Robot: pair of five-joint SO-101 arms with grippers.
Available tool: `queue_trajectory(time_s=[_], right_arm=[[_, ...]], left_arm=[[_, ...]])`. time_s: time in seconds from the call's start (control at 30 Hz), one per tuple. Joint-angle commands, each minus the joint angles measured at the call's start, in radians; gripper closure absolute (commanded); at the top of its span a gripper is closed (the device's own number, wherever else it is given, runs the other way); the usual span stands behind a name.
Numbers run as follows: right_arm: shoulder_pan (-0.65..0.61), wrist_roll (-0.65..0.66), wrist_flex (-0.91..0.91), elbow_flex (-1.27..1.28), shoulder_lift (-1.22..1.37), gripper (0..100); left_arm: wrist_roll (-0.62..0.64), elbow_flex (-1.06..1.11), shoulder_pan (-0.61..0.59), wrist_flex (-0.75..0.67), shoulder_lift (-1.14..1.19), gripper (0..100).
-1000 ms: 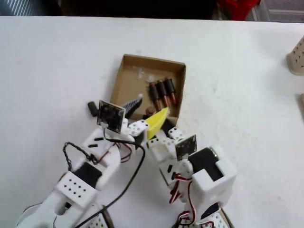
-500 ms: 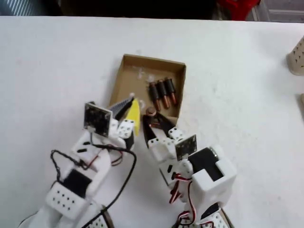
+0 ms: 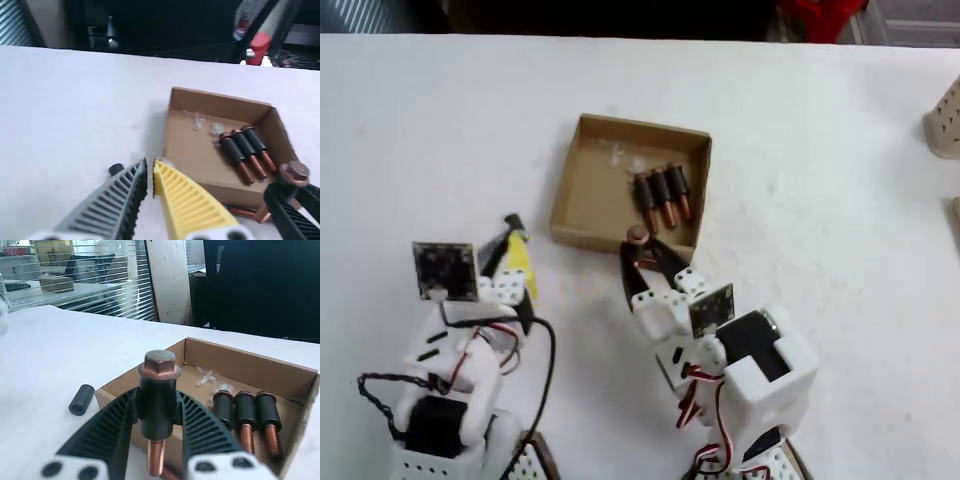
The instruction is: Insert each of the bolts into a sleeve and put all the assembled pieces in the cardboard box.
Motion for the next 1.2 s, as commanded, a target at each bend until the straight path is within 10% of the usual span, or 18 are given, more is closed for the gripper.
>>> queue_trajectory(time_s=[0.0,0.5,0.83,1.17], right_arm=[[0.012,-0.003,-0.021,0.005,-0.007,98.2],[0.053,-0.003,-0.021,0.008,-0.016,98.2],[0.067,-0.002,-0.007,0.029,-0.110,98.2],[0.136,-0.002,0.509,0.003,-0.544,98.2]], left_arm=[[0.000,-0.034,-0.162,0.074,-0.008,94],[-0.003,0.261,-0.243,0.110,-0.007,94],[-0.236,0.261,-0.248,0.218,-0.007,94],[-0.327,0.261,-0.282,0.232,-0.007,94]])
